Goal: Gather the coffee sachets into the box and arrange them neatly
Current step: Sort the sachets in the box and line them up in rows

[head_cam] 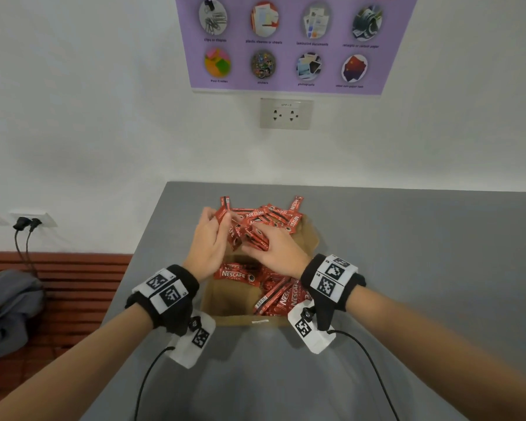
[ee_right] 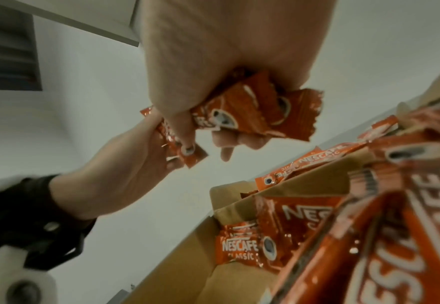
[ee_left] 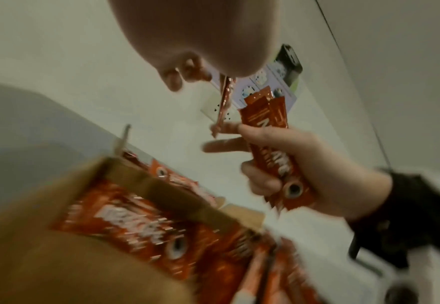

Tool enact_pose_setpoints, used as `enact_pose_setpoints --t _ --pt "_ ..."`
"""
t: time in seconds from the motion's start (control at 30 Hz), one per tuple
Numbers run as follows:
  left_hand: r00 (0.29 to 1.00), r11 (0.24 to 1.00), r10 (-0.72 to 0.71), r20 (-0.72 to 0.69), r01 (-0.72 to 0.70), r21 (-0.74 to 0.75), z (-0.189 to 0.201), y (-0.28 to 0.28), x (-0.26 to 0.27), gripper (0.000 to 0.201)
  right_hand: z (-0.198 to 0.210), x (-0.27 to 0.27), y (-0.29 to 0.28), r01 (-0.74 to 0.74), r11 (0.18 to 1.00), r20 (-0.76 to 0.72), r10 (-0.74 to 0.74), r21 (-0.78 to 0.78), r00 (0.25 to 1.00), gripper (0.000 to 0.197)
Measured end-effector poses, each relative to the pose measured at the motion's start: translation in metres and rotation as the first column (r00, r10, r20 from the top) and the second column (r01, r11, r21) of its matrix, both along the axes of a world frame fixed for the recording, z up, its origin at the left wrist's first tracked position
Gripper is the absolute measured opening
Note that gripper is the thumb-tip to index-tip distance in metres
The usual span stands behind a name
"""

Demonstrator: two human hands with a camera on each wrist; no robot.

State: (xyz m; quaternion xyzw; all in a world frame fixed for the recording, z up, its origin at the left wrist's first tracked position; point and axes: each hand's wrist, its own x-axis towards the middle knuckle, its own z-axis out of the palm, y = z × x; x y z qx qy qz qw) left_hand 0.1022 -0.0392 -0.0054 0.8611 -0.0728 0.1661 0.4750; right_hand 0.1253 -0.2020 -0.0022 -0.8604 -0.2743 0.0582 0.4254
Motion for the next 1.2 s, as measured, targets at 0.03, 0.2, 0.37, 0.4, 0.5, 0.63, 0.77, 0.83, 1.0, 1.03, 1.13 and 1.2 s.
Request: enact_pose_setpoints --t 0.03,0.2,0.37,0.4,0.5,0.63,0.77,0.83,1.0,1.03,1.13,1.2 --pt "0.999 0.996 -0.026 -0.03 0.023 -0.087 0.001 -0.005 0.002 0.035 0.001 -0.003 0.001 -0.015 0.999 -0.015 0.015 0.033 1.0 0.026" --pt "0.987 0.901 -0.076 -0.141 0.007 -0.433 0.002 -0.015 -0.002 0.008 0.002 -0.004 -0.006 0.073 0.991 -0.052 -0.068 0.111 0.996 0.015" --pt "0.969 0.892 -0.133 -0.209 0.025 -0.451 -0.001 0.004 -0.005 0.011 0.0 0.004 -0.024 0.089 0.996 -0.137 -0.086 0.013 0.987 0.016" --pt "0.964 0.892 -0.135 -0.228 0.018 -0.451 -0.001 0.007 -0.006 0.012 0.0 0.004 -0.026 0.084 0.996 -0.161 -0.083 0.0 0.983 0.014" --pt "0.96 0.937 -0.11 -0.256 0.014 -0.349 -0.004 0.017 -0.009 0.012 -0.001 0.006 -0.026 0.076 0.996 -0.142 -0.083 -0.053 0.986 0.014" --pt "0.942 0.988 -0.104 -0.319 0.134 0.071 -0.006 0.034 -0.011 0.012 -0.002 0.001 -0.016 -0.034 0.95 -0.075 0.011 -0.311 0.997 0.017" --pt "0.92 0.888 -0.113 -0.374 0.262 0.378 -0.01 0.038 -0.01 0.006 -0.005 -0.002 -0.004 -0.057 0.851 0.005 0.07 -0.522 0.998 0.019" --pt "0.918 0.863 -0.089 -0.387 0.266 0.43 -0.013 0.036 -0.01 0.009 -0.005 -0.002 0.001 -0.053 0.822 0.033 0.086 -0.567 0.996 0.021" --pt "0.939 0.692 -0.092 -0.333 0.301 0.656 -0.019 0.023 -0.007 0.014 -0.005 0.0 0.012 -0.067 0.745 0.043 0.128 -0.663 0.991 0.021" --pt "0.938 0.657 -0.084 -0.336 0.305 0.689 -0.021 0.019 -0.007 0.014 -0.006 -0.001 0.014 -0.076 0.729 0.046 0.145 -0.68 0.988 0.023" --pt "0.948 0.575 -0.027 -0.318 0.275 0.77 -0.024 0.012 -0.005 0.014 -0.006 0.0 0.018 -0.072 0.694 0.07 0.175 -0.717 0.982 0.026" --pt "0.949 0.556 0.007 -0.315 0.258 0.79 -0.026 0.013 -0.003 0.014 -0.007 0.0 0.02 -0.072 0.676 0.084 0.195 -0.734 0.977 0.024"
